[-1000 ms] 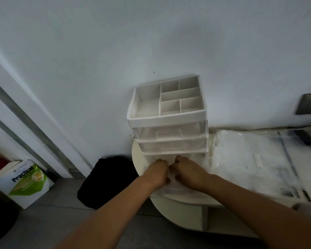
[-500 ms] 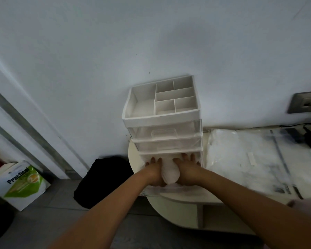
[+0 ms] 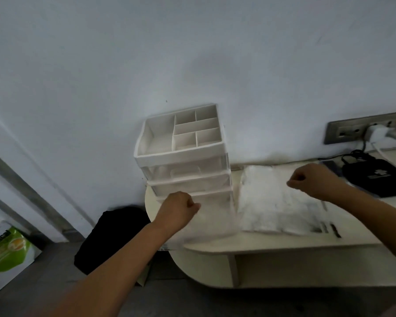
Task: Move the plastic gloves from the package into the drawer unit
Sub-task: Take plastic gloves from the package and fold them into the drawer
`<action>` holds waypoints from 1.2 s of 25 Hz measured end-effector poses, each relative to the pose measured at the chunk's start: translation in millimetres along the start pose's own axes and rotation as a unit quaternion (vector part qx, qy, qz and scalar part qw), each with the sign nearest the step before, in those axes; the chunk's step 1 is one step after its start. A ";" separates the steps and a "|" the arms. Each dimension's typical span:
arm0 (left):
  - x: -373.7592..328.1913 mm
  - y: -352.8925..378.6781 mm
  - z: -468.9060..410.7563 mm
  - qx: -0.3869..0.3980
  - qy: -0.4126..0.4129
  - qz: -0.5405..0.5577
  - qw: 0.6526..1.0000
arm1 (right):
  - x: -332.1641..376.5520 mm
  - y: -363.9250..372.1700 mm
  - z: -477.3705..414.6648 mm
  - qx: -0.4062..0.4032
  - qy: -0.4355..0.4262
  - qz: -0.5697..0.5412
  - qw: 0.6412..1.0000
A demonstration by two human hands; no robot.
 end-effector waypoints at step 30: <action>-214.4 117.6 -6.5 0.105 -0.033 0.481 0.870 | -77.0 -97.3 47.0 -0.152 -0.071 -0.238 0.957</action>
Point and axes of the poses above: each hand's wrist, its own z-axis away from the middle knuckle, its own y-axis out of the palm, x = y × z, the point moved 8 cm from there along -z, towards the middle knuckle, and after that the axes turned 10 degrees about -x, right-handed, at the moved point
